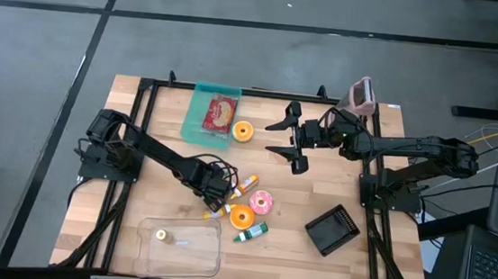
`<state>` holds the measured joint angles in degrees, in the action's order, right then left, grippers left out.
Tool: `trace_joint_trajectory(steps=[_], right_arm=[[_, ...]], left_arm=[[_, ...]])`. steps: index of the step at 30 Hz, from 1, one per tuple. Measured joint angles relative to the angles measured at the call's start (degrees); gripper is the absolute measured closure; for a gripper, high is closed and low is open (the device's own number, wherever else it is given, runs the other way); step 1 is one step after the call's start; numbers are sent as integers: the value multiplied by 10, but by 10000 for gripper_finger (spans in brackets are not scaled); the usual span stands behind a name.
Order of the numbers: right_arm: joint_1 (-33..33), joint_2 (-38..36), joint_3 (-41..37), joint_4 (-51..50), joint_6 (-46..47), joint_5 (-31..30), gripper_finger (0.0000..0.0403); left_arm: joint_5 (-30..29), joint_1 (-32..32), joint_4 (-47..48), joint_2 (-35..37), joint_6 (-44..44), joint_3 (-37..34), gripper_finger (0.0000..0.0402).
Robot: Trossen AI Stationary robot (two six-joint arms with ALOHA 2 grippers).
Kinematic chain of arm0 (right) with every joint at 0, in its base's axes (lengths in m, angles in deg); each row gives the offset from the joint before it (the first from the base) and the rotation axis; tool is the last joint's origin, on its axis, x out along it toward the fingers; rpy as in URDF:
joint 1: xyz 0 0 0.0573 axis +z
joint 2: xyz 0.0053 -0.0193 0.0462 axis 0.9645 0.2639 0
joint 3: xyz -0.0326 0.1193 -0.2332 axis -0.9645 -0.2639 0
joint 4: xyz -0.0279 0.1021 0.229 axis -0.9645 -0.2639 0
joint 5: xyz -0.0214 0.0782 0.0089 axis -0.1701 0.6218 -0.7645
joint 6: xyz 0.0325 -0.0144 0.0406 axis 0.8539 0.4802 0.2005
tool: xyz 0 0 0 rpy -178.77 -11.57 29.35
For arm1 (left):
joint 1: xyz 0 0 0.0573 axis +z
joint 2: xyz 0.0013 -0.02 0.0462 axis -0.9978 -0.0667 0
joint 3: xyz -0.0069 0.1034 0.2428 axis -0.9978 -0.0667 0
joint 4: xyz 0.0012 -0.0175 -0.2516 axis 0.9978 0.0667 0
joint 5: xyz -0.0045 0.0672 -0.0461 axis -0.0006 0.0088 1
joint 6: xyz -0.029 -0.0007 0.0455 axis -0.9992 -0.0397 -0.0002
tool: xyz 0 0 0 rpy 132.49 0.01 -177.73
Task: Pick & Place Food Item
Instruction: Put the top green food coloring bottle into the transparent bin
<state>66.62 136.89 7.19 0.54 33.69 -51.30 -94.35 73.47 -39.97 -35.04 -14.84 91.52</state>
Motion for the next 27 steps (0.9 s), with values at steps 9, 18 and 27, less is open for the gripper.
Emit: trace_joint_trajectory(steps=[9, 18, 27], right_arm=[[0, 0, 0, 0, 2, 0, 156], [0, 0, 0, -8, -27, 0, 157], [0, 0, 0, -35, -29, 0, 157]], left_arm=[[-37, -11, 0, 1, 34, -2, 271], [-136, -36, -5, 59, 36, -4, 273], [-311, -88, -55, 213, 133, -4, 276]])
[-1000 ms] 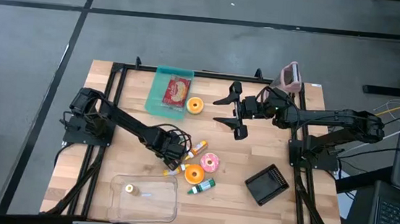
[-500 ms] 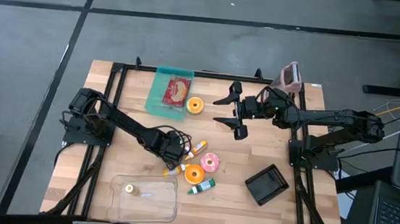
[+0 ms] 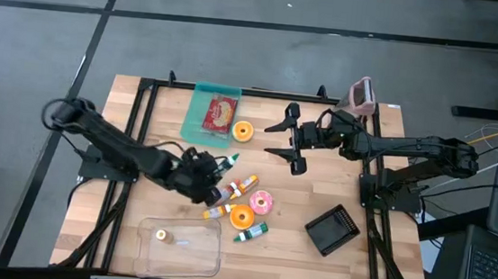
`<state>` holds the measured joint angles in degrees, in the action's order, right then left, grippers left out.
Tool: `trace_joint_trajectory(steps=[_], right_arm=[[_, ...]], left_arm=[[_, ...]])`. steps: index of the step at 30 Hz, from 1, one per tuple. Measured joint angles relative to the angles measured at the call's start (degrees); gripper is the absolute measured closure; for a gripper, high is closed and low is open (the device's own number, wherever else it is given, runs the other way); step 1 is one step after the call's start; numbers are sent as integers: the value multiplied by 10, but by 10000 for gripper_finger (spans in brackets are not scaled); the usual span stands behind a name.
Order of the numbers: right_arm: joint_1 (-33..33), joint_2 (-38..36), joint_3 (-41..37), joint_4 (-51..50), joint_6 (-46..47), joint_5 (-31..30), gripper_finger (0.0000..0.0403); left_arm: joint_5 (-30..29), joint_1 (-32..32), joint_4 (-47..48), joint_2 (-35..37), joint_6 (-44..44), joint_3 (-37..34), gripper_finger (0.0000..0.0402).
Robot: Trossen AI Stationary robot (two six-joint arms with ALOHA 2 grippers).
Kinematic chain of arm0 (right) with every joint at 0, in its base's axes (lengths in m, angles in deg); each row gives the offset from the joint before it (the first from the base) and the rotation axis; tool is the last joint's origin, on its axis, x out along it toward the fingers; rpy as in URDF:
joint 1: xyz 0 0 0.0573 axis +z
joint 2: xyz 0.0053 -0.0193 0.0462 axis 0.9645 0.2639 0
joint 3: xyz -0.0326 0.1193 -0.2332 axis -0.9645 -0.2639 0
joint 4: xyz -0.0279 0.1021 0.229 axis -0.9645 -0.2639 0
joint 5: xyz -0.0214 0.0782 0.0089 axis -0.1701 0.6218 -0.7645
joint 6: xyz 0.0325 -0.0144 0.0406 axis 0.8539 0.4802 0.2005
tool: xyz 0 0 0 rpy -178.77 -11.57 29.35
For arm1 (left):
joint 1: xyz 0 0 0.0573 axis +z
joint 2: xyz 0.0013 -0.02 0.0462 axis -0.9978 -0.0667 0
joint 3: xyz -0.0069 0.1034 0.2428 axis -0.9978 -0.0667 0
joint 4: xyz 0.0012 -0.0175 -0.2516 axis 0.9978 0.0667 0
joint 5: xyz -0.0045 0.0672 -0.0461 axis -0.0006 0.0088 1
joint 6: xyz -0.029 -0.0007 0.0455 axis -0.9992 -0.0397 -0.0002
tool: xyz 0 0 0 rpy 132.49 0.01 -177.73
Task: Pick & Place Food Item
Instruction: Put the top green food coloring bottle into the transparent bin
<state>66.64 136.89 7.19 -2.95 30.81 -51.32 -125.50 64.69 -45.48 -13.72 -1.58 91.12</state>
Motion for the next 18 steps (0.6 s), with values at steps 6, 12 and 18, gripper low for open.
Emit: trace_joint_trajectory(steps=[6, 12, 18], right_arm=[[0, 0, 0, 3, 20, 7, 156], [8, 0, 0, 42, 49, 48, 156], [31, 0, 0, 70, 55, 63, 156]], left_arm=[[-148, -37, -160, 64, 216, 1, 277], [-142, -29, -375, 63, 471, 2, 277], [-67, 21, -485, 41, 577, 2, 277]])
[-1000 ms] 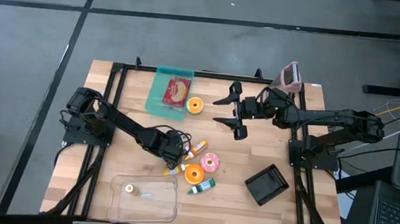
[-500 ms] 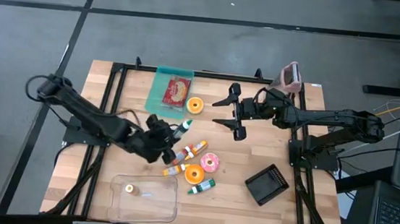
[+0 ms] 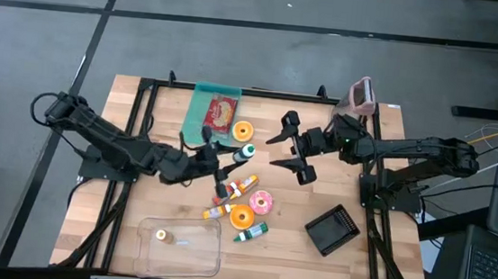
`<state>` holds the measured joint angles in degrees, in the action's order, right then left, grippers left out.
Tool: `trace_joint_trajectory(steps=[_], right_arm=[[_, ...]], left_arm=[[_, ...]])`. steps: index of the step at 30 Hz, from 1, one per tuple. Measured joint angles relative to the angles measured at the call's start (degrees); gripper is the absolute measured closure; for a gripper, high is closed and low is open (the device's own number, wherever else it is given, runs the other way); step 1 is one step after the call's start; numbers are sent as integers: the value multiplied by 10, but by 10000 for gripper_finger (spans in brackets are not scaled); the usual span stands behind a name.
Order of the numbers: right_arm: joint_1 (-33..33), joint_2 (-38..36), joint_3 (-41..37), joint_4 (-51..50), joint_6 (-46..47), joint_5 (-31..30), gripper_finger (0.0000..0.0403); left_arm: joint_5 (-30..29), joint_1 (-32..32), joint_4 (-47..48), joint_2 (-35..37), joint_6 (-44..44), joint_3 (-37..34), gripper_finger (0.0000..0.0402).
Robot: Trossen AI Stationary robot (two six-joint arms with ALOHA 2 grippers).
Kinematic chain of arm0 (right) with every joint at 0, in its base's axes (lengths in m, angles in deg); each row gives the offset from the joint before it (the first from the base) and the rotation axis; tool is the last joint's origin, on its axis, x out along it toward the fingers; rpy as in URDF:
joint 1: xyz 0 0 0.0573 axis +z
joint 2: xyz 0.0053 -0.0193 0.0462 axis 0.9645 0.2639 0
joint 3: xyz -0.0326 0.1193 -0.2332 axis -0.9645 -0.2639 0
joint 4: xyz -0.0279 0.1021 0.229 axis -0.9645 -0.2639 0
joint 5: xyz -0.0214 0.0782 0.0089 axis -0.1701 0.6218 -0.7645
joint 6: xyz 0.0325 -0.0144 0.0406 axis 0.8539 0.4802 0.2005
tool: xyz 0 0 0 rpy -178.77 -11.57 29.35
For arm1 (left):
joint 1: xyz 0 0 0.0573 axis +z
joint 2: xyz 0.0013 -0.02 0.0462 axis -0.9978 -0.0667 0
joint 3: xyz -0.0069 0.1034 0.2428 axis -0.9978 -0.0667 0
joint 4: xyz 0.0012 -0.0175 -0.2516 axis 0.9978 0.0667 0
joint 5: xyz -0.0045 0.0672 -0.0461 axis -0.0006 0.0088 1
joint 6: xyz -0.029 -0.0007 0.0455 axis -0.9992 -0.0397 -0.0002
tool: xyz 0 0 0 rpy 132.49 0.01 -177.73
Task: Pick & Place Food Item
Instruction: Put the top green food coloring bottle into the transparent bin
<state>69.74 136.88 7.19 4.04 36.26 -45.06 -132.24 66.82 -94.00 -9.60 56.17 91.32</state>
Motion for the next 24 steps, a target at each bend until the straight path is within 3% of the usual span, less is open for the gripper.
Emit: trace_joint_trajectory(steps=[13, 24], right_arm=[[3, 0, 0, 4, -7, -13, 156], [3, 0, 0, 0, -11, -20, 156]], left_arm=[[208, 99, -111, -47, 33, -1, 277], [268, 125, -154, -70, 16, -1, 277]])
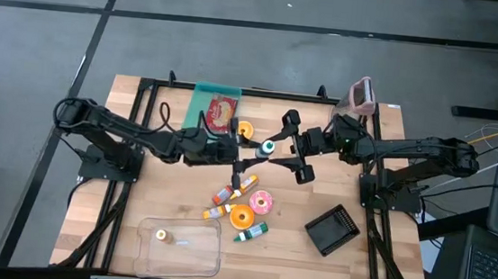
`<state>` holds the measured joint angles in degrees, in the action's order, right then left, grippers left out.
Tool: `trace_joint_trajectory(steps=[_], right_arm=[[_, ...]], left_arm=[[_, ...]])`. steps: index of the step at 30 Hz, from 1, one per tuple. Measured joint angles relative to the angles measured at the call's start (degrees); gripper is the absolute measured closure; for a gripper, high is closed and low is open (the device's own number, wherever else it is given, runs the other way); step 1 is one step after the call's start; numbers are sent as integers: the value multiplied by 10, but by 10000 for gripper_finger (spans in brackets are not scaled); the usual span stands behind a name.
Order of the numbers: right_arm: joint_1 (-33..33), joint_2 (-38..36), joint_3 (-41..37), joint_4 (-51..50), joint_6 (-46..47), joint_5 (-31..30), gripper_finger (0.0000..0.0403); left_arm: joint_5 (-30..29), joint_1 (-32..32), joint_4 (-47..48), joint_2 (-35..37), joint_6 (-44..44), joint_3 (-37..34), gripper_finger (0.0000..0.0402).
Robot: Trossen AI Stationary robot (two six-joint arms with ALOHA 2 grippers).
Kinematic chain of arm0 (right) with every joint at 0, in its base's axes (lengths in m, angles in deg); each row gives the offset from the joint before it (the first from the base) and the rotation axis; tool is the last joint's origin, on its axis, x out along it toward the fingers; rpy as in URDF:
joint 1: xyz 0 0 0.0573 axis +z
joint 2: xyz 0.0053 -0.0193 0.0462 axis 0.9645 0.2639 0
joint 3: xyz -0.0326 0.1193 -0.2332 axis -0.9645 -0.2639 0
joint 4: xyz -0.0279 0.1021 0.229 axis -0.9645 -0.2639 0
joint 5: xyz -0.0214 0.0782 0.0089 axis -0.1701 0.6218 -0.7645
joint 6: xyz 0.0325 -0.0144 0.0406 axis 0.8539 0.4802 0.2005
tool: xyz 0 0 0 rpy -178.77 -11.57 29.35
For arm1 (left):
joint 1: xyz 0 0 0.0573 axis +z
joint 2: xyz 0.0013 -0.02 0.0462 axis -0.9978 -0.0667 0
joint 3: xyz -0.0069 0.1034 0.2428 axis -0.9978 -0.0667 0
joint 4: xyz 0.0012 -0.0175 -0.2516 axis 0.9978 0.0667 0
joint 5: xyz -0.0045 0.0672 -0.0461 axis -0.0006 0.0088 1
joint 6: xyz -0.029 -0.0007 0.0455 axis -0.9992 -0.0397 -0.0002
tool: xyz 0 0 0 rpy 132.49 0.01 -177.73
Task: Pick & Place Food Item
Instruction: Put the top green food coloring bottle into the transparent bin
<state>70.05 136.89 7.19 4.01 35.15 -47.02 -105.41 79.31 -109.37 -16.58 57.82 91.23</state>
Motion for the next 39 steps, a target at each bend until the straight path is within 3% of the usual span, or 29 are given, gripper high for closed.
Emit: trace_joint_trajectory(steps=[18, 32, 36, 39], right_arm=[[0, 22, 0, 21, -1, -2, 162], [-9, 29, 0, 42, 2, -6, 279], [-15, 29, 0, 41, 6, 9, 296], [-15, 30, 0, 41, 6, 7, 298]], left_arm=[[88, 43, -35, -49, -22, 25, 277], [89, 43, -16, -43, -22, 24, 283], [87, 43, -14, -43, -27, 24, 284], [88, 42, -7, -39, -27, 25, 263]])
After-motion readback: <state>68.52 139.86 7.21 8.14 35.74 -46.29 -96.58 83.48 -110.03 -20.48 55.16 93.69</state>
